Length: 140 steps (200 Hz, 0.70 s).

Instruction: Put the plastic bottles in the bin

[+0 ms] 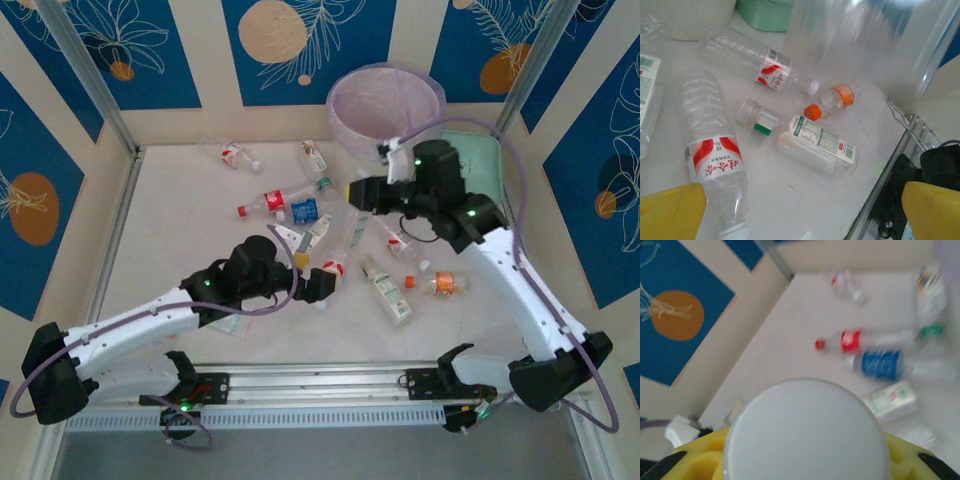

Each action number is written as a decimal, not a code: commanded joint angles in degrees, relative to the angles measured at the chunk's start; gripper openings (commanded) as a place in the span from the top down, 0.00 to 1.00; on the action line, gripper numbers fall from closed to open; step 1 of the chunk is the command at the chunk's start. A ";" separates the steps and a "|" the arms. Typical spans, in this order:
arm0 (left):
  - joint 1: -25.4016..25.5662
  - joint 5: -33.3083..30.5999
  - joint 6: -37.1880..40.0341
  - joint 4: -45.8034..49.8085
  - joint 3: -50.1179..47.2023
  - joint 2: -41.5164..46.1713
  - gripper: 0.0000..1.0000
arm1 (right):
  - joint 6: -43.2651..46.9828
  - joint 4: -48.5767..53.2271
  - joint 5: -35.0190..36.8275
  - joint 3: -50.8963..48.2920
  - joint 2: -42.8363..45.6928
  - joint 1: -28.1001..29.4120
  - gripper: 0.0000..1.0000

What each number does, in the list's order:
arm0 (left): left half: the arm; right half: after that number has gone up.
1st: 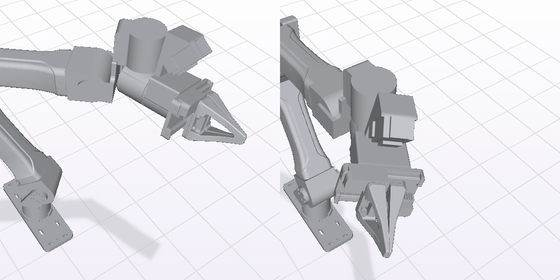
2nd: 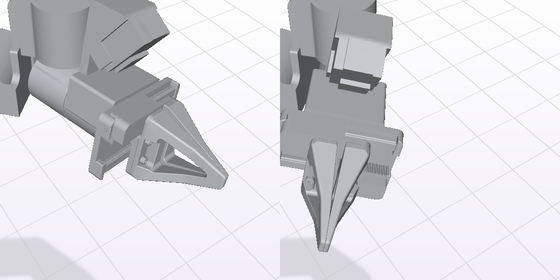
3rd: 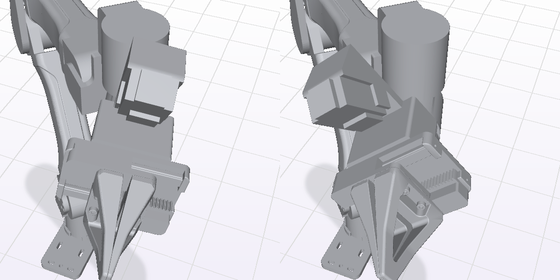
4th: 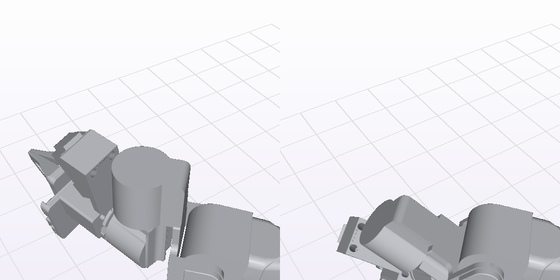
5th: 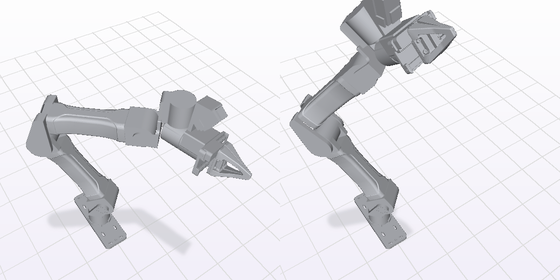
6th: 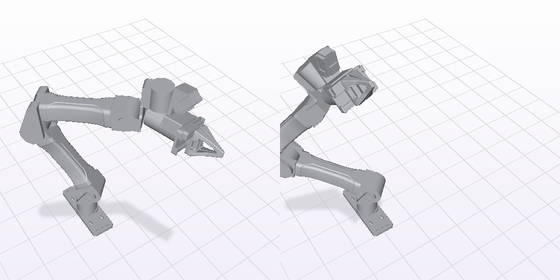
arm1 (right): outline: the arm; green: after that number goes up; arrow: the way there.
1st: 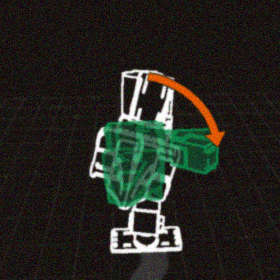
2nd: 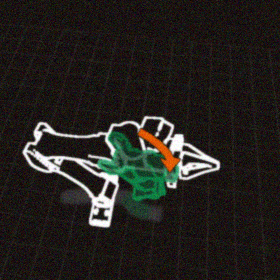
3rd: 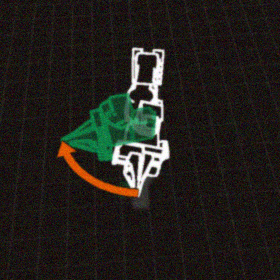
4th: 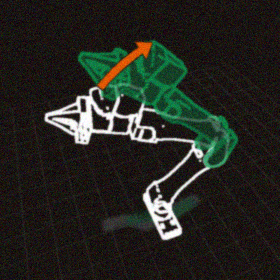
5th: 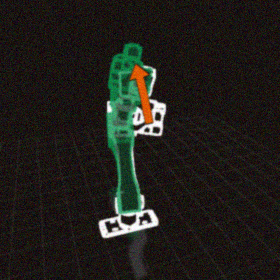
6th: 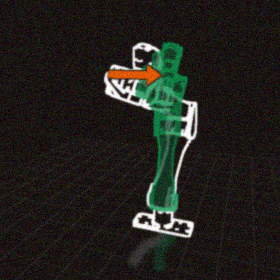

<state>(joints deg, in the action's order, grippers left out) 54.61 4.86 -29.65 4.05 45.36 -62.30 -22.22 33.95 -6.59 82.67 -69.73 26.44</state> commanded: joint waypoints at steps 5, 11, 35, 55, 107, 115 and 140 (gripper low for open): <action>-0.11 -1.55 -1.75 0.69 -1.09 0.63 0.01 | 8.71 0.63 12.11 6.13 1.09 -0.77 1.00; 0.01 -1.40 -2.14 0.78 -1.07 0.48 0.00 | 9.71 -1.24 14.76 6.41 1.23 -0.70 1.00; -0.03 -1.08 -4.84 1.18 -1.01 1.05 0.01 | 14.25 -4.45 15.80 11.96 -2.20 -3.30 1.00; 0.10 -2.08 -6.98 0.64 -2.31 2.93 0.01 | 13.45 -5.32 14.16 20.23 -8.17 -6.89 1.00; 0.06 -2.78 -8.05 1.97 -3.62 5.61 0.01 | 19.28 3.63 22.56 47.44 -31.97 -10.09 1.00; 0.06 -2.55 -8.39 2.18 -3.60 5.78 0.01 | 19.72 4.99 20.64 51.64 -35.81 -10.77 1.00; 0.44 -1.56 -8.75 1.47 -4.05 6.39 0.00 | 17.56 9.83 16.54 65.21 -47.71 -12.86 1.00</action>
<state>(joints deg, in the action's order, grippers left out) 54.65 2.92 -37.50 5.32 42.41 -57.28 -5.06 36.60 11.27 137.97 -108.64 15.46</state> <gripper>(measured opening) 0.994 0.377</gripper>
